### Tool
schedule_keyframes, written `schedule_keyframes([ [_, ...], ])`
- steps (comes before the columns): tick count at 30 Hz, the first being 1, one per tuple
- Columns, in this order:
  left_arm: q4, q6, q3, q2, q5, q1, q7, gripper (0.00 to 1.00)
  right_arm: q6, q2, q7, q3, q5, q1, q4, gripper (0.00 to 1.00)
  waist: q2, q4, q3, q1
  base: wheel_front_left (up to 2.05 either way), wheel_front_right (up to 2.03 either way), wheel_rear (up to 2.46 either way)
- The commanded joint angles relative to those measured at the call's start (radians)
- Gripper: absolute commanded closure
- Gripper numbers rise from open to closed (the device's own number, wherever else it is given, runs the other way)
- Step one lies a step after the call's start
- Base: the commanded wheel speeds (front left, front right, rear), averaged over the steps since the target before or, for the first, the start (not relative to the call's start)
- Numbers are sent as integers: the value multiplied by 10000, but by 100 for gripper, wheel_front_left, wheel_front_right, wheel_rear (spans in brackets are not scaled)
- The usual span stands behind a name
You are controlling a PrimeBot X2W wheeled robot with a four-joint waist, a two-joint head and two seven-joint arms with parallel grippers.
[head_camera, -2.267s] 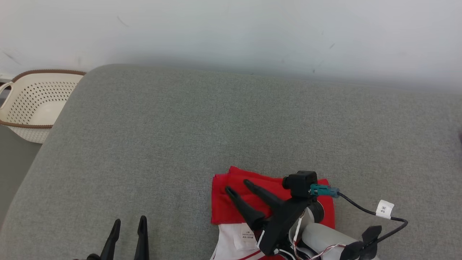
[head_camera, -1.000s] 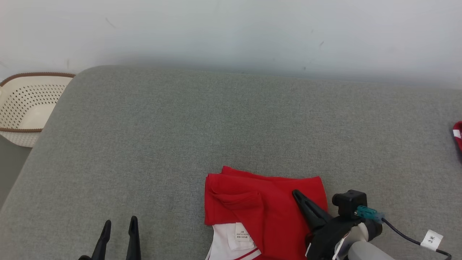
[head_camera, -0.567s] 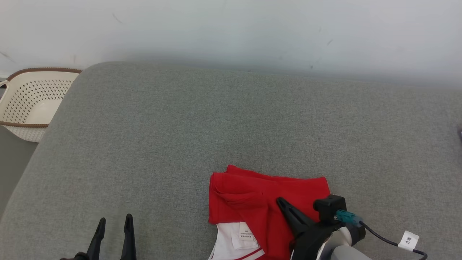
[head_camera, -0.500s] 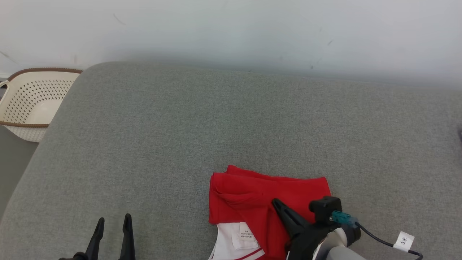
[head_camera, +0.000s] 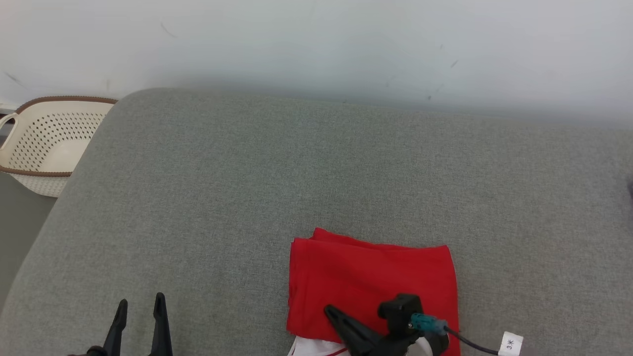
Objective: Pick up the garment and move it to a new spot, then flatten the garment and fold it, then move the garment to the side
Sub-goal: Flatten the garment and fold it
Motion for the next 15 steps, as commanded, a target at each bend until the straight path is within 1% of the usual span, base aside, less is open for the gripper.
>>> schedule_keyframes([
  [1, 42, 12, 57, 5, 94, -35, -36, 0, 0, 6, -11, 431, 319, 168, -19, 100, 0, -8, -23, 0, 0, 0, 0],
  [4, 32, 69, 9, 5, 69, 20, -36, 0, 0, -21, -12, 1265, 880, 91, 91, 100, 0, -9, -53, 0, 0, 0, 0],
  [6, 26, 86, -14, 5, 58, 55, -36, 0, 0, -55, -13, 1582, 1158, -66, 89, 100, 0, -19, -69, 0, 0, 0, 0],
  [8, -6, 122, 0, 5, 50, 97, -36, 0, 0, -104, -13, 1614, 1373, -182, -33, 100, 0, -45, -80, 0, 0, 0, 0],
  [10, -62, 141, 46, 5, 52, 148, -36, 0, 0, -230, -13, 1335, 1379, -297, -209, 100, 0, -100, -89, 0, 0, 0, 0],
  [11, -98, 164, 59, 4, 53, 180, -38, 0, 0, -314, -13, 1118, 1310, -334, -308, 74, 0, -128, -98, 0, 0, 0, 0],
  [12, -131, 181, 70, 5, 54, 224, -36, 0, 0, -405, -12, 859, 1214, -353, -459, 63, 0, -157, -108, 0, 0, 0, 0],
  [13, -166, 221, 71, 5, 49, 271, -36, 0, 0, -479, -12, 558, 1158, -333, -585, 48, 0, -187, -116, 0, 0, 0, 0],
  [14, -206, 249, 65, 5, 36, 317, -36, 0, 0, -597, -13, 232, 1054, -277, -703, 10, 0, -215, -125, 0, 0, 0, 0],
  [15, -241, 271, 52, 5, 24, 358, -36, 0, 0, -722, -12, -38, 899, -218, -799, 0, 0, -247, -133, 0, 0, 0, 0],
])
